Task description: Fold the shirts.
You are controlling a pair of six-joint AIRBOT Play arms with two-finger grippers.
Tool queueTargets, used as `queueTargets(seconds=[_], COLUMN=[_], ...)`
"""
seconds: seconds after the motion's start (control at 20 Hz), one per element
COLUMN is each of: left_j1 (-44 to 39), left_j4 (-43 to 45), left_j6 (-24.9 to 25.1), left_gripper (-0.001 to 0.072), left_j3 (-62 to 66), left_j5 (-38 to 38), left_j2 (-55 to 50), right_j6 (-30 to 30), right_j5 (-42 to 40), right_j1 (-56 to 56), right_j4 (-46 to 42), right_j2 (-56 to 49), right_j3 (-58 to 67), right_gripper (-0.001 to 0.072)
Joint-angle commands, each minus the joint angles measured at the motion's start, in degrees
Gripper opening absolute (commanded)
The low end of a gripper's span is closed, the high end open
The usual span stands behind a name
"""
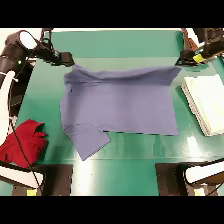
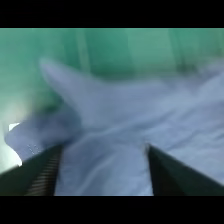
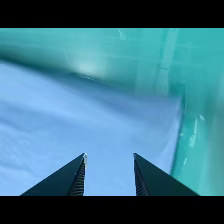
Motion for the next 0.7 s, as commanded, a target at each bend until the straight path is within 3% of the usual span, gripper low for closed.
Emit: queueTargets(seconds=[0.0, 0.2, 0.4, 0.65], left_j1=[4.07, 11.8, 16.06, 19.96], left_j4=[-1.6, -6.12, -6.23, -13.73], left_j6=[-1.86, -1.09, -0.7, 2.32], left_gripper=[0.0619, 0.0619, 0.0619, 0.0619], left_j3=[3.28, -4.28, -31.47, -60.15], left_j5=[-6.95, -12.24, -8.24, -5.35], left_j2=[-0.37, 8.52, 23.32, 33.99], right_j6=[-0.48, -3.3, -6.29, -8.0], right_j5=[4.22, 7.32, 5.73, 0.96], right_j1=[0.48, -1.88, -4.15, -1.09], right_j4=[0.48, 3.72, 16.46, 17.4], right_j2=[-2.64, 5.31, 15.17, 23.08], right_j3=[5.55, -1.88, -17.66, -28.57], right_gripper=[0.0346, 0.0344, 0.0343, 0.0343])
